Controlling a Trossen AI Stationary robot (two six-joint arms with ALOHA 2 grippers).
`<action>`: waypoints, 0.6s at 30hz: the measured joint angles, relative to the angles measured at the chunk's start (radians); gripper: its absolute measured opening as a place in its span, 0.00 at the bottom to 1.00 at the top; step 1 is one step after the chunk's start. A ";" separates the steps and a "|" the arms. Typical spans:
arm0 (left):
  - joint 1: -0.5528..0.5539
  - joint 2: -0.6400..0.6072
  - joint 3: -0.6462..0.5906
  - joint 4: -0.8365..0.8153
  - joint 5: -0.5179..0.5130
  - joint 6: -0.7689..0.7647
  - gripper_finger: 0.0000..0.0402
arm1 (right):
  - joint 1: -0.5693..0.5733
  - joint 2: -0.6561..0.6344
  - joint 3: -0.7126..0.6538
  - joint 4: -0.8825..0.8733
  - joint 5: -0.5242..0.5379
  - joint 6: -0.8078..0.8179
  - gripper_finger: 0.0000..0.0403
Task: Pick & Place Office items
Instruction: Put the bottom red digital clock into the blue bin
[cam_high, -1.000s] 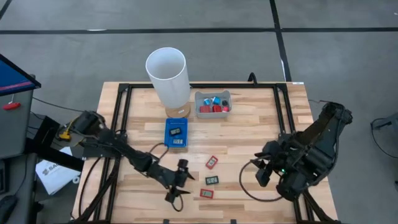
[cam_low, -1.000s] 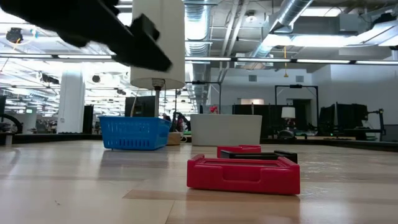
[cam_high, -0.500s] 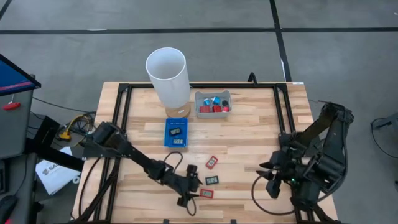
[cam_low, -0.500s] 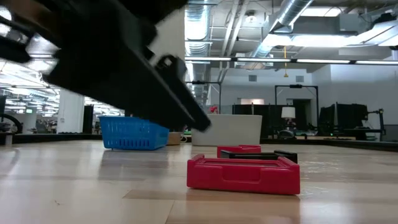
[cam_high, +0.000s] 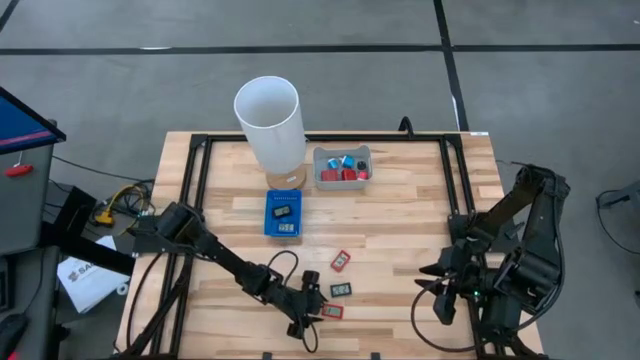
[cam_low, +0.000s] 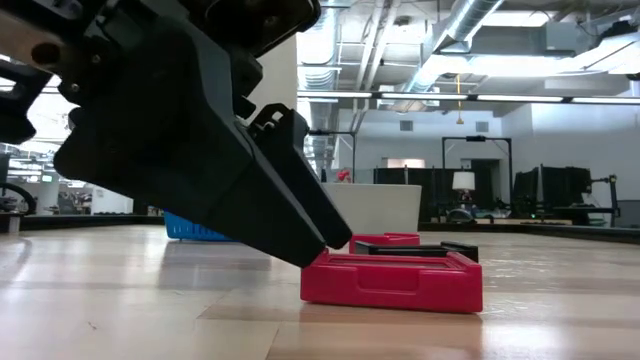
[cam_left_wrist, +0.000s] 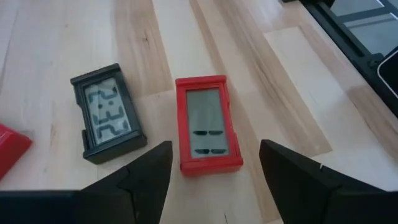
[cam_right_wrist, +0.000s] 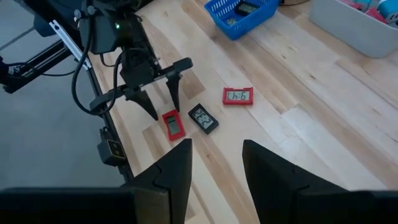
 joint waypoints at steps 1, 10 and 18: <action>0.003 0.000 0.000 -0.001 0.000 0.000 0.58 | 0.000 0.000 0.000 0.000 0.001 0.000 0.34; 0.007 0.000 0.000 -0.009 0.000 0.004 0.54 | 0.000 0.000 0.000 -0.001 0.009 0.000 0.34; 0.004 0.000 0.000 -0.010 0.009 0.006 0.54 | 0.000 0.000 0.000 -0.001 0.019 0.000 0.34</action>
